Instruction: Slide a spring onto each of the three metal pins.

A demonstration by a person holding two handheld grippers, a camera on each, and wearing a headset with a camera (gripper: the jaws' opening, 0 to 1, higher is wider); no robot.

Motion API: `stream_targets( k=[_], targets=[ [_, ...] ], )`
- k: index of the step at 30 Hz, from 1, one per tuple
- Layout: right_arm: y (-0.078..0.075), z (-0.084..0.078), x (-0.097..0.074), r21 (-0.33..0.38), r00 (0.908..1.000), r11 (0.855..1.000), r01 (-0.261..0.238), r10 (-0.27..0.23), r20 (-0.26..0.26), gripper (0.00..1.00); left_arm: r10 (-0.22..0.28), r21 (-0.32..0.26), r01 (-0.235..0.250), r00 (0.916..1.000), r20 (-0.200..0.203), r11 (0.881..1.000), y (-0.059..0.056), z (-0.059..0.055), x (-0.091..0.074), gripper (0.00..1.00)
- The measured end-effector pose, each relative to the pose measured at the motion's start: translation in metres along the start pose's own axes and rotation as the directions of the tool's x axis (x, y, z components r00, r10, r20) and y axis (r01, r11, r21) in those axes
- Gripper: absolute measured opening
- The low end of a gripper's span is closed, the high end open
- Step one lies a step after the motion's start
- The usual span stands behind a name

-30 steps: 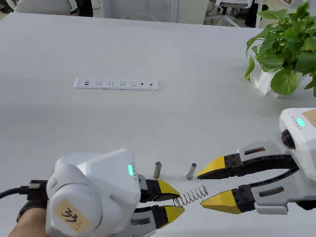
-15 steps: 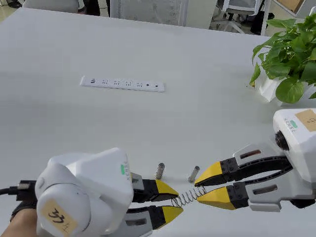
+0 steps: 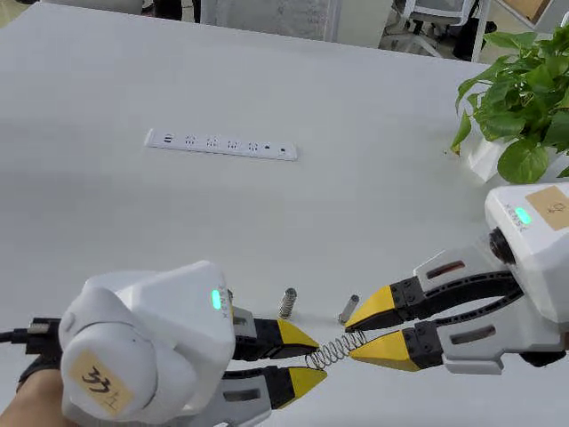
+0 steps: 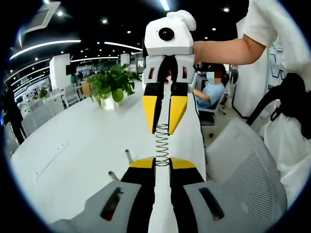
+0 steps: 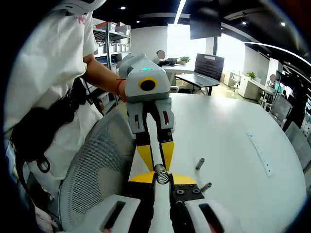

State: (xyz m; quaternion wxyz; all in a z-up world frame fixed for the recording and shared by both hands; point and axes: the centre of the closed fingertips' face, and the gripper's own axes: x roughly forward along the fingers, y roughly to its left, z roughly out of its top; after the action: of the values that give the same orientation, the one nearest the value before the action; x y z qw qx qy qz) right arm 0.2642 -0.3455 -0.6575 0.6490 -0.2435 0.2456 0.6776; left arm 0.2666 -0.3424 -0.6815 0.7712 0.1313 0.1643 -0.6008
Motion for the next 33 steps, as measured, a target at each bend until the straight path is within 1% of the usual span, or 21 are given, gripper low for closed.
stream_targets(
  k=[3,9,20,26,33],
  targets=[
    [0.002,0.004,0.001,-0.01,1.0,1.0,-0.004,0.004,-0.002,0.06,-0.002,-0.004,0.002,1.0,0.002,1.0,0.0,0.0,0.001,0.07],
    [0.002,0.007,0.002,-0.026,0.9999,1.0,-0.009,0.008,-0.015,0.06,-0.002,-0.008,0.002,1.0,0.005,1.0,0.0,0.0,0.002,0.07],
    [0.004,0.015,0.003,-0.046,0.9997,0.999,-0.018,0.017,-0.016,0.06,-0.004,-0.011,0.005,0.9999,0.014,1.0,-0.001,0.002,0.002,0.07],
    [0.005,0.014,0.004,-0.049,0.9991,0.998,-0.029,0.027,-0.032,0.06,-0.001,-0.01,0.001,0.9999,0.017,1.0,0.0,0.001,0.001,0.07],
    [0.005,0.015,0.006,-0.045,0.9976,0.998,-0.047,0.044,-0.054,0.09,0.005,-0.017,-0.005,0.9993,0.036,1.0,0.0,0.003,0.001,0.07]
  ],
)
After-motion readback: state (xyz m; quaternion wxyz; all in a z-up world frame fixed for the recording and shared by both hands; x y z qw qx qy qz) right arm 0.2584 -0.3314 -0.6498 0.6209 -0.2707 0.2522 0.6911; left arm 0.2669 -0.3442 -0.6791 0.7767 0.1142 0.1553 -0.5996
